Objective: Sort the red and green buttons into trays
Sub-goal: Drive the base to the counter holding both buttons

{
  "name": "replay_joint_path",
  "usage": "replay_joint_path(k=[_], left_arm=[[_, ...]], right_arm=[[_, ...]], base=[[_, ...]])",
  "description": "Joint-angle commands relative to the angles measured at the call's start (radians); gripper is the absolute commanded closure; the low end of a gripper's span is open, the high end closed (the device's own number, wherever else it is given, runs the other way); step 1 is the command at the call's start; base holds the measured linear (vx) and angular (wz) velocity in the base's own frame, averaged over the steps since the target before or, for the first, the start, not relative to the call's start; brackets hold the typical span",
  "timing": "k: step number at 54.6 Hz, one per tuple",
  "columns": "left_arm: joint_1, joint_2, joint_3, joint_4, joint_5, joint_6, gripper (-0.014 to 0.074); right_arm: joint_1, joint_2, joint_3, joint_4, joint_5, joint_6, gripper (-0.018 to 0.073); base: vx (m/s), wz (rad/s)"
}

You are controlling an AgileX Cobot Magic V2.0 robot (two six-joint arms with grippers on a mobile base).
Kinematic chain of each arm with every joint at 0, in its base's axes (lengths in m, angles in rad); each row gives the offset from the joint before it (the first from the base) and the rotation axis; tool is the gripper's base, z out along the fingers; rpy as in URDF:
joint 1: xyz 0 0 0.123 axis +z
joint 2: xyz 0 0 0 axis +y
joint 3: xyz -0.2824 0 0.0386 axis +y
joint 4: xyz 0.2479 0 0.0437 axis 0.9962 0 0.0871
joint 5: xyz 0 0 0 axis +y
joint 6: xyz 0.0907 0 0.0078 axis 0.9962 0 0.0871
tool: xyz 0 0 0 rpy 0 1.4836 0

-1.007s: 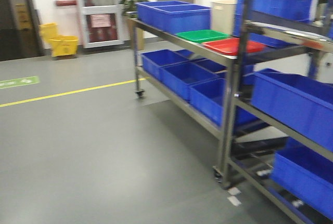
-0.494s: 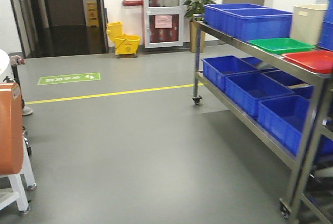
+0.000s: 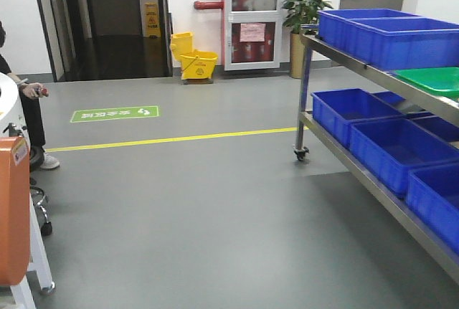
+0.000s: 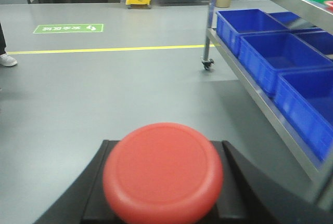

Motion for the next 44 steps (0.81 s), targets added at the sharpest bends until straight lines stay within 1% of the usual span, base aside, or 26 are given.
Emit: replay_joint_path(k=[1, 31, 44], left_arm=[[-0.003, 0.002, -0.031, -0.007, -0.081, -0.01, 0.0596], [-0.003, 0.002, -0.031, -0.007, -0.081, -0.01, 0.0596], [-0.003, 0.002, -0.031, -0.007, -0.081, -0.01, 0.0596]], right_arm=[[-0.006, -0.005, -0.029, -0.008, -0.078, -0.001, 0.0567], [-0.006, -0.001, -0.029, -0.008, -0.075, -0.001, 0.0567], [-0.006, -0.001, -0.029, -0.008, -0.075, -0.001, 0.0567]], base=[[0.54, 0.17], [0.58, 0.19], [0.64, 0.05]])
